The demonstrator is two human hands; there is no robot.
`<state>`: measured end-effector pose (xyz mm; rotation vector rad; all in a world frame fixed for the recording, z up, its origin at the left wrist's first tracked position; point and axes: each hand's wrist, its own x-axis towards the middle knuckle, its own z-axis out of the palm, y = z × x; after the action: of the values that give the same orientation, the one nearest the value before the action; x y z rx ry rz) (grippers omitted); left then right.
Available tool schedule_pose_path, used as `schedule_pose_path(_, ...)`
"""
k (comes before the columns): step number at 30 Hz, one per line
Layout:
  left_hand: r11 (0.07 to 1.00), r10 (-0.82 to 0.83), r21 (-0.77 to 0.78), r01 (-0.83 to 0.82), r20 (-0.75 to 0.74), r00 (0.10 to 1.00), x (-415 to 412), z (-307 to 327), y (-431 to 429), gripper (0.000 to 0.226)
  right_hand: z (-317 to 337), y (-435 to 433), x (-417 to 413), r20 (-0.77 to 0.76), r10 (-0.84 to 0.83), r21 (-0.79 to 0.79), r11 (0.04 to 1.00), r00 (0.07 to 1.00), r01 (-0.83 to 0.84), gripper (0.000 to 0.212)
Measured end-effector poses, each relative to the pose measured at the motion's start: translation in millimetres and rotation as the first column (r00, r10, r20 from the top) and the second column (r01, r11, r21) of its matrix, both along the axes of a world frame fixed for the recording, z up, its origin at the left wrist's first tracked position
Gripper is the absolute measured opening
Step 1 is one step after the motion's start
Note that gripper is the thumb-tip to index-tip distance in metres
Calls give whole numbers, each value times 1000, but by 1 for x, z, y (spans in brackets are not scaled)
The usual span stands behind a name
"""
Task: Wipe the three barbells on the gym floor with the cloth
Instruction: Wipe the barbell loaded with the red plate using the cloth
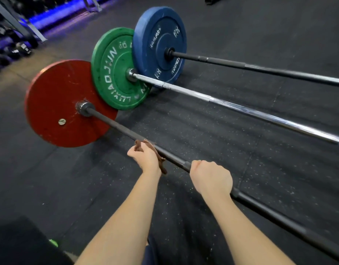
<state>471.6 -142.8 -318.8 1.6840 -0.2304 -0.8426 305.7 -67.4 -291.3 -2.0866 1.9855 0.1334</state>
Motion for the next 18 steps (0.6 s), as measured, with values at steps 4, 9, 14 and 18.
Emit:
schedule_pose_path(4,1000,-14,-16,15,74,997,-48,-7,32,17,0,0,4,34,-51,-11,999,998,51,15)
schedule_pose_path(9,998,-30,-46,34,103,994,-68,-13,43,16,1,-2,4,61,-100,8,995,993,100,17)
schedule_pose_path(14,999,-9,-46,11,46,999,-29,-11,19,17,2,1,3,23,-61,23,998,998,60,19)
schedule_pose_path(18,997,-39,-63,39,2,999,-12,-4,16,25,4,2,3,27,-50,29,998,998,50,20)
